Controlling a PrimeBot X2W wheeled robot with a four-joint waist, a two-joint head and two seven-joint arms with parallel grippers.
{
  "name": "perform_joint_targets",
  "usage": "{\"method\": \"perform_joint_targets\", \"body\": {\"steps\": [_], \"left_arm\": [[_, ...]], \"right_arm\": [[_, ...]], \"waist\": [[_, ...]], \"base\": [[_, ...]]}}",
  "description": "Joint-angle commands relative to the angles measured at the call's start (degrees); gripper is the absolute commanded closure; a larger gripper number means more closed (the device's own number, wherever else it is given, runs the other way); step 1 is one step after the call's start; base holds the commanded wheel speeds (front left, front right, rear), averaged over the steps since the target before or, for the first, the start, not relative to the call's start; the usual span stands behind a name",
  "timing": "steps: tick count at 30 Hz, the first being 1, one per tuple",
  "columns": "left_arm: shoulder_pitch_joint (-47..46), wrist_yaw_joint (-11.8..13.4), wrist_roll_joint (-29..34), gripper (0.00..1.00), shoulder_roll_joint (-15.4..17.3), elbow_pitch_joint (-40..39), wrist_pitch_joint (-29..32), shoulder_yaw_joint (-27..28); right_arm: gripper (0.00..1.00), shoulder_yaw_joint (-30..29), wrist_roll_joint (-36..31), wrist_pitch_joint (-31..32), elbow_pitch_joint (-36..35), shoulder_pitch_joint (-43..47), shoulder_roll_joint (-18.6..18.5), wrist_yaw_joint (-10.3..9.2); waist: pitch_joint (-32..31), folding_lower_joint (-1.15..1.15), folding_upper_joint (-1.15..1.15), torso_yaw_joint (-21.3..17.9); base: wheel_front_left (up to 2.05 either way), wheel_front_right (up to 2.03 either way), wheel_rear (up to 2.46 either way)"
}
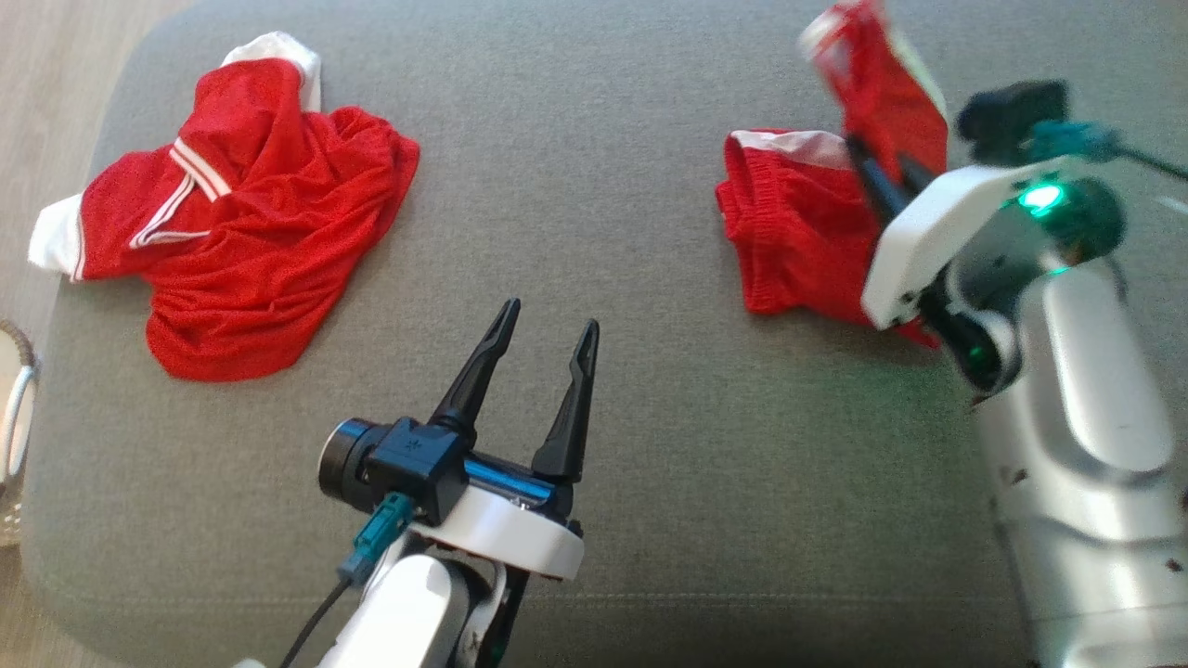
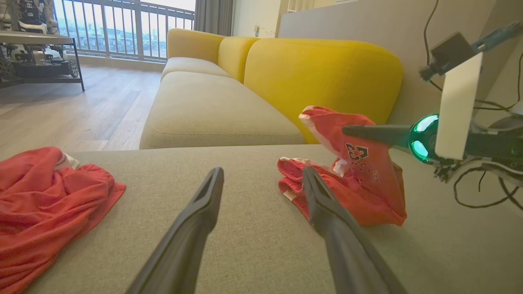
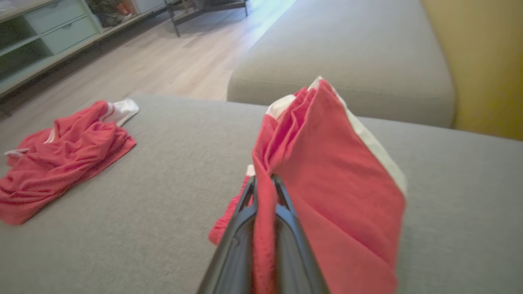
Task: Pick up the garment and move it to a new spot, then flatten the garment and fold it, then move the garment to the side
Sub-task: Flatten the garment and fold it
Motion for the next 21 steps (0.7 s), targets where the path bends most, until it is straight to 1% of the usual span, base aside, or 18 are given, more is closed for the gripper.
{"method": "perform_joint_targets", "body": {"steps": [1, 2, 6, 7, 8, 9, 11, 13, 15, 18, 21], "left_arm": [[-0.96, 0.26, -0.57, 0.0, 0.01, -2.12, -0.29, 1.21], [-0.96, 0.26, -0.57, 0.0, 0.01, -2.12, -0.29, 1.21], [-1.62, 0.47, -1.33, 0.0, 0.01, -2.2, -0.29, 0.66], [-1.72, 0.61, -1.52, 0.0, 0.01, -2.3, -0.29, 0.58], [-1.77, 0.72, -1.65, 0.0, 0.01, -2.35, -0.29, 0.51], [-1.79, 0.82, -1.72, 0.0, 0.01, -2.33, -0.29, 0.47], [-1.75, 1.0, -1.83, 0.0, 0.01, -2.27, -0.29, 0.52], [-1.53, 1.18, -1.79, 0.0, 0.01, -2.2, -0.29, 0.68], [-1.02, 1.38, -1.63, 0.0, 0.01, -2.14, -0.29, 1.11], [0.0, 1.7, -1.38, 0.0, 0.01, -2.48, -0.29, 2.14], [1.32, 2.09, -1.12, 0.0, 0.01, -3.2, -0.29, 3.72]], "right_arm": [[1.0, 3.12, 1.91, -0.73, -0.45, -0.24, 0.93, -0.02], [1.0, 3.12, 1.91, -0.73, -0.45, -0.24, 0.93, -0.02], [1.0, 6.89, 4.25, -2.8, 4.11, 0.84, 0.94, -0.02], [0.73, 7.78, 5.17, -3.67, 5.01, 0.97, 0.94, -0.02], [0.04, 8.86, 6.44, -4.84, 5.54, 1.05, 0.94, -0.02], [0.0, 9.88, 8.03, -6.01, 5.88, 1.17, 0.94, -0.02], [0.0, 11.46, 10.03, -7.74, 6.43, 1.54, 0.94, -0.02], [0.0, 11.62, 11.82, -9.61, 6.33, 2.05, 0.94, -0.02], [0.0, 11.08, 11.84, -11.68, 5.61, 2.72, 0.94, -0.02], [0.0, 8.85, 10.52, -14.93, 3.4, 4.34, 0.95, -0.02], [0.0, 4.71, 4.82, -18.61, 0.04, 6.65, 0.95, -0.02]], "waist": [[0.56, 0.0, 0.0, 0.73], [0.56, 0.0, 0.0, 0.73], [1.05, 0.0, 0.0, 1.83], [1.07, 0.0, 0.0, 2.02], [1.07, 0.0, 0.0, 2.19], [1.04, 0.0, 0.0, 2.33], [0.87, 0.0, 0.0, 2.44], [0.46, 0.0, 0.0, 2.35], [-0.18, 0.0, 0.0, 1.94], [-1.26, 0.0, 0.0, 1.05], [-2.4, 0.0, 0.0, -0.11]], "base": [[0.0, 0.0, 0.0], [0.0, 0.0, 0.0], [0.0, 0.0, 0.0], [0.0, 0.0, 0.0], [0.0, 0.0, 0.0], [0.0, 0.0, 0.0], [0.0, 0.0, 0.0], [0.0, 0.0, 0.0], [0.0, 0.0, 0.0], [0.0, 0.0, 0.0], [0.0, 0.0, 0.0]]}}
